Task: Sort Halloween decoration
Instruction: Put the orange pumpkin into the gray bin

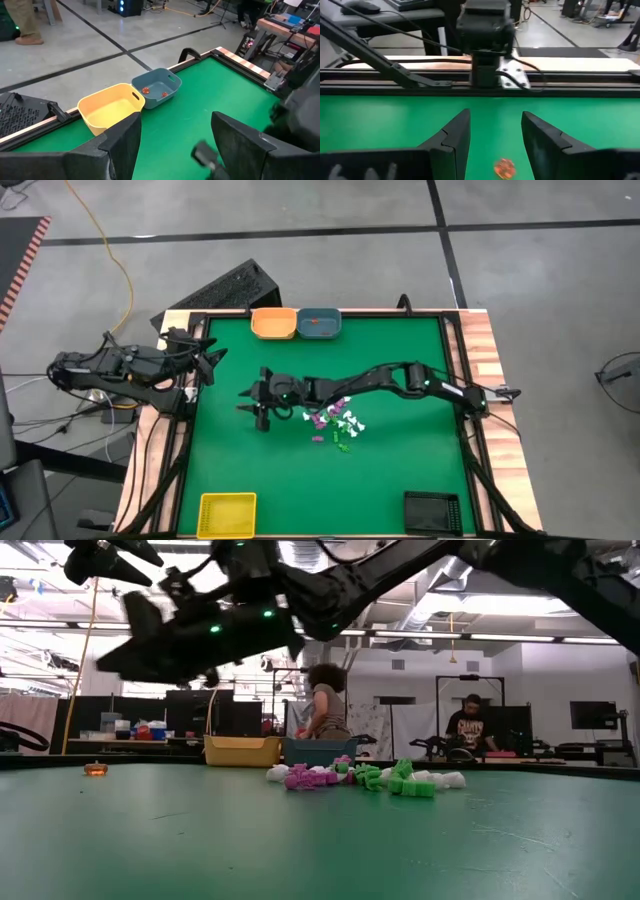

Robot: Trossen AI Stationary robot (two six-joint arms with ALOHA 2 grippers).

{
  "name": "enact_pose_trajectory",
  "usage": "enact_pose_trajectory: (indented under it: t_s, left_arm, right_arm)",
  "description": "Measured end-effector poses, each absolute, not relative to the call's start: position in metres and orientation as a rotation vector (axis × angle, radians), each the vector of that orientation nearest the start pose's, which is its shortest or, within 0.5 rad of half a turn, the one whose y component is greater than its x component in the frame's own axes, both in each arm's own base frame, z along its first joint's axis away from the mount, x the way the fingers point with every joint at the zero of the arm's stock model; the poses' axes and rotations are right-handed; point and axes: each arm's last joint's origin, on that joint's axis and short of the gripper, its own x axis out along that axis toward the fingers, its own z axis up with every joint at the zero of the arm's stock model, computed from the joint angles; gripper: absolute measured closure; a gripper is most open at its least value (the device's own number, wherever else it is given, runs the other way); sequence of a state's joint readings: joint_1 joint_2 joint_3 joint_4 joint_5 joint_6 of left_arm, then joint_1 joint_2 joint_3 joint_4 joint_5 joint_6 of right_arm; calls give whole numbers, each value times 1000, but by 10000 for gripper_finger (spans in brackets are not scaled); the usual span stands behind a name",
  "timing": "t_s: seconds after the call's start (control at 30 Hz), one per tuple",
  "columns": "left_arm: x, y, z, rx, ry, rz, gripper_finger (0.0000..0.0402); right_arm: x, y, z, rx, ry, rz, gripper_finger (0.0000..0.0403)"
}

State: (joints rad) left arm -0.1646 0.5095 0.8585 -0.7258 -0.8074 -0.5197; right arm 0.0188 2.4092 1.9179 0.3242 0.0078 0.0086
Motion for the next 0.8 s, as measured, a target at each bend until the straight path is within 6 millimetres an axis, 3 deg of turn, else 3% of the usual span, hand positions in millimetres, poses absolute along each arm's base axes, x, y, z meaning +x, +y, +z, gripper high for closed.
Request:
enact_pose_trajectory:
  t_s: [0.13,0.3,0.67,0.8]
  left_arm:
    - [83,7,340,-318,165,703,170]
    - [83,7,340,-317,167,703,170]
    - [83,7,340,-315,170,704,170]
    - [82,8,338,-310,188,710,170]
  right_arm:
    - [575,16,194,6,210,21,233]
    - [589,10,190,-2,310,-3,225]
    - [591,-7,194,-6,315,-58,184]
    - [590,-6,184,-7,318,-56,177]
